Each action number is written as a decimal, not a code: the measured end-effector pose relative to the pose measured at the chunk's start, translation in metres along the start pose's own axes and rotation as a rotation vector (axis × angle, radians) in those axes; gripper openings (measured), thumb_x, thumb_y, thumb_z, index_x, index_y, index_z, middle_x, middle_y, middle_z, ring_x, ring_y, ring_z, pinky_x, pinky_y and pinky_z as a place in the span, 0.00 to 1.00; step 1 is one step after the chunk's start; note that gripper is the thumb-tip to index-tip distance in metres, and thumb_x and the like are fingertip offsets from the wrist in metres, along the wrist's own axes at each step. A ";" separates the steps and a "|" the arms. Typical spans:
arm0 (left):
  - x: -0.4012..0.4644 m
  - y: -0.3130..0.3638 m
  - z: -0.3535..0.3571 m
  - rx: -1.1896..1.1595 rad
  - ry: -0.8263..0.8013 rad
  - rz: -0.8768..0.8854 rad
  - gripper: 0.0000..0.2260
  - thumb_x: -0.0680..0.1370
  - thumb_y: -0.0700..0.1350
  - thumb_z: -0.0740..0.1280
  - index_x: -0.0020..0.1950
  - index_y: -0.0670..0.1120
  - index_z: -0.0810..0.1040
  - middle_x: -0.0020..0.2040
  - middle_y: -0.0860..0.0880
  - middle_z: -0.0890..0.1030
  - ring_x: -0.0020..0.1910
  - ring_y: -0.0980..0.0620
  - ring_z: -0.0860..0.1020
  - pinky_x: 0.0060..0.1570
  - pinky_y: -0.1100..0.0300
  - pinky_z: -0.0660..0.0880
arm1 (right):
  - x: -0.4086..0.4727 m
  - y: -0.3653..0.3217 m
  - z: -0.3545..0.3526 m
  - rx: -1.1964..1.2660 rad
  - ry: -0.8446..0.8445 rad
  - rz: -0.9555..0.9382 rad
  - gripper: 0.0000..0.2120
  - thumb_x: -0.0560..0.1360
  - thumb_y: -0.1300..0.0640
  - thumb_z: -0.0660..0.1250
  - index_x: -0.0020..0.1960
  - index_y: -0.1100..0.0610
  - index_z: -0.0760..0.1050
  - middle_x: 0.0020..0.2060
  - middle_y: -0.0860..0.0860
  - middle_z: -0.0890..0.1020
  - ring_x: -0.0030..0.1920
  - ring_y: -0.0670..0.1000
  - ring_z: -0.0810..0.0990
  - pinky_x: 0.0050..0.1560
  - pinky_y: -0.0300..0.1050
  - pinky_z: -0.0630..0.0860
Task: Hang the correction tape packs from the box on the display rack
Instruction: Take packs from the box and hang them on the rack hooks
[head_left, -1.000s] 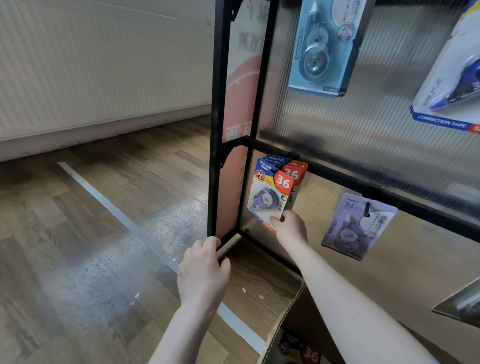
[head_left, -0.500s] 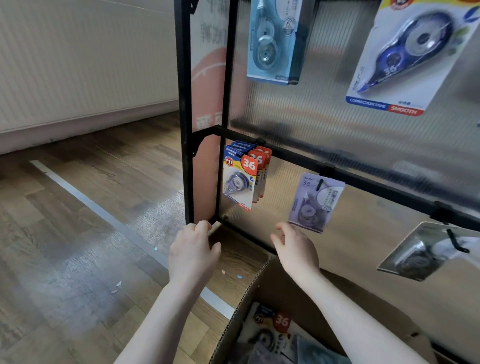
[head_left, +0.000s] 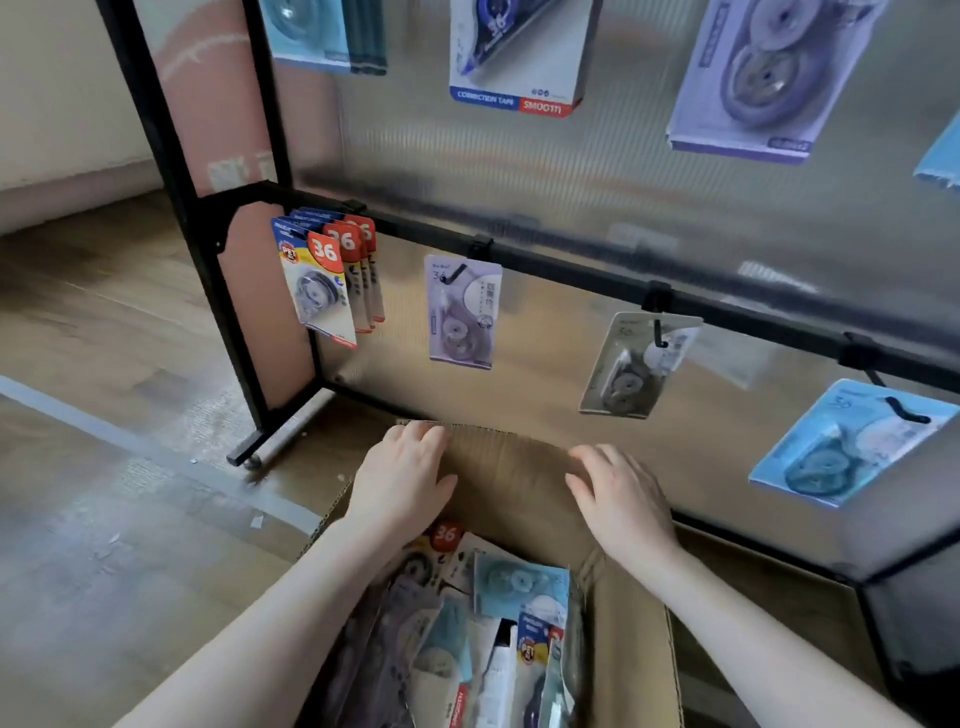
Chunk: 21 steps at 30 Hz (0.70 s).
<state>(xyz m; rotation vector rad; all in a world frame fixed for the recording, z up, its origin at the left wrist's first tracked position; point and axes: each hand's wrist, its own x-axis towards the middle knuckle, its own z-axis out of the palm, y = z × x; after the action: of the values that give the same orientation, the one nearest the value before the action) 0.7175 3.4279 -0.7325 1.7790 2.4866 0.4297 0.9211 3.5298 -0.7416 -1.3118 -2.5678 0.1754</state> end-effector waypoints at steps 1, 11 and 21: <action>-0.001 0.006 0.008 0.021 -0.033 0.013 0.18 0.78 0.52 0.62 0.66 0.45 0.69 0.64 0.46 0.72 0.63 0.45 0.69 0.57 0.54 0.69 | -0.006 0.007 0.000 -0.006 -0.015 -0.002 0.15 0.81 0.51 0.57 0.66 0.52 0.70 0.61 0.48 0.75 0.62 0.51 0.72 0.61 0.43 0.66; -0.016 0.020 0.084 0.228 -0.441 0.072 0.19 0.81 0.53 0.58 0.69 0.47 0.68 0.62 0.45 0.72 0.61 0.44 0.71 0.55 0.53 0.71 | -0.038 0.048 0.012 -0.046 -0.121 -0.085 0.17 0.81 0.51 0.56 0.68 0.53 0.68 0.64 0.49 0.72 0.65 0.51 0.69 0.66 0.43 0.61; -0.036 -0.013 0.106 0.221 -0.840 -0.123 0.28 0.78 0.55 0.65 0.73 0.44 0.63 0.66 0.43 0.72 0.61 0.44 0.74 0.54 0.55 0.73 | -0.043 0.065 0.030 0.038 0.097 -0.156 0.10 0.70 0.63 0.72 0.51 0.58 0.80 0.47 0.52 0.81 0.48 0.56 0.79 0.51 0.50 0.75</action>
<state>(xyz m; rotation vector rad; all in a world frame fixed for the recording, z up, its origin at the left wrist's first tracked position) 0.7390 3.4113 -0.8419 1.4158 2.0379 -0.5212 0.9875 3.5337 -0.7923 -1.0742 -2.5568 0.1271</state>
